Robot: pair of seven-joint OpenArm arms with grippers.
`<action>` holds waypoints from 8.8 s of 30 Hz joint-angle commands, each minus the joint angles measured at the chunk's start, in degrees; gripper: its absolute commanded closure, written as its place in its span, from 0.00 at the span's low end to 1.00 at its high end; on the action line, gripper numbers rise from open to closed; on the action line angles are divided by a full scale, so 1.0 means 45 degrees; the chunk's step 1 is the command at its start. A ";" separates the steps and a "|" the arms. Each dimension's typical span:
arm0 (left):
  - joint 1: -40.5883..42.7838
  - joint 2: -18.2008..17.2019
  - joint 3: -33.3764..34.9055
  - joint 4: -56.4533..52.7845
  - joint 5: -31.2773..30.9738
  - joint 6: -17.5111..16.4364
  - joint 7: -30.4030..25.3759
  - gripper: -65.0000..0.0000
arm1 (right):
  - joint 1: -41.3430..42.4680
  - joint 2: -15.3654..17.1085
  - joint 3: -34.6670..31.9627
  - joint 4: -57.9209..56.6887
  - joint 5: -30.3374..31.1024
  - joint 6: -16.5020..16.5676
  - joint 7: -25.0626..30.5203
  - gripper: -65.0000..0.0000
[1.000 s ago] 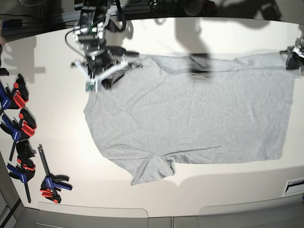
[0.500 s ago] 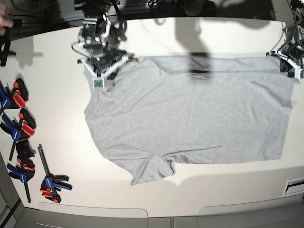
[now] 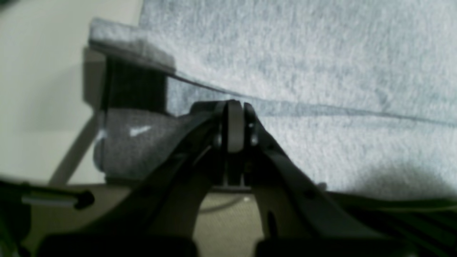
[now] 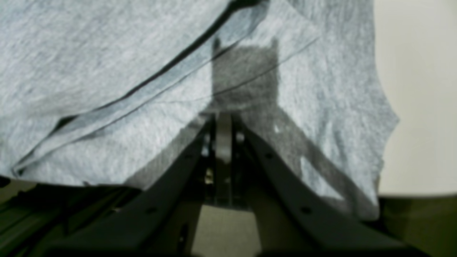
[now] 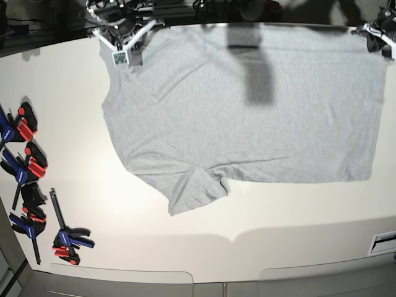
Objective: Fold the T-shirt properly
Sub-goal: 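Grasp the sleeve edges with both grippers and fold them inward, then grasp the hem corner with the right gripper and lift it, then fold the hem side over toward the collar with the right gripper, then grasp the shirt's other side edge with the left gripper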
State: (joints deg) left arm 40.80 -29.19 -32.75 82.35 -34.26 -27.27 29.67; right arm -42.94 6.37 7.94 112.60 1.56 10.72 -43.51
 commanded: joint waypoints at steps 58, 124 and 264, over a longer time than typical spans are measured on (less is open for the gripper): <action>-1.0015 -0.3109 0.1627 -0.4104 -0.2739 0.0175 0.1797 0.69 | 1.7855 0.2642 -0.1175 -1.8977 0.5984 0.5275 -0.1205 1.00; -0.8053 -0.3847 0.0758 -0.7577 -0.8310 -0.2830 0.6159 1.00 | 0.8437 0.2555 0.4551 -0.6441 1.1740 0.6329 -0.7009 1.00; -0.5008 -0.0850 -0.2331 -0.4478 -1.0399 -0.2830 0.5693 1.00 | 0.5163 -0.2934 -0.0146 0.0593 0.9311 0.6037 -0.4546 0.40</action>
State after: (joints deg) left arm 18.46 -31.46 -42.76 61.23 -79.26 -39.24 56.40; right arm -20.01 -6.68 7.29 114.24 42.04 37.54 -65.41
